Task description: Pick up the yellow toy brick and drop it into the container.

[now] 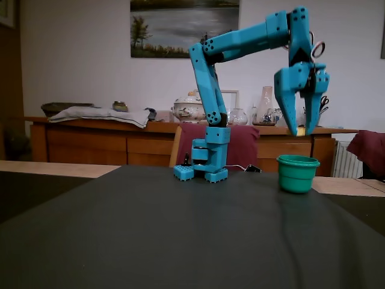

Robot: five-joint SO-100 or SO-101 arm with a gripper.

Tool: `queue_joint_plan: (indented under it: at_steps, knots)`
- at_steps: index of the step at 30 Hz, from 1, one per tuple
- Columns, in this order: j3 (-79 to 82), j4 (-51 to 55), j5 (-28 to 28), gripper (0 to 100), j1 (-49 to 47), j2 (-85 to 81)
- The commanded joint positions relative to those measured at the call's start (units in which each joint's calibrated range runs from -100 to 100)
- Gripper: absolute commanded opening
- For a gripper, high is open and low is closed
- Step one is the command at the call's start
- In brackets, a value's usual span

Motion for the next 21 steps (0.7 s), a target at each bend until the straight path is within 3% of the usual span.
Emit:
queue_joint_plan:
  at_steps: [1, 15, 21]
  knots:
    - [2.8, -3.0, 0.0, 0, -0.4, -1.3]
    - [5.7, -5.8, -1.1, 0, -1.0, -1.2]
    - [5.8, -5.8, -1.2, 11, -2.7, -1.2]
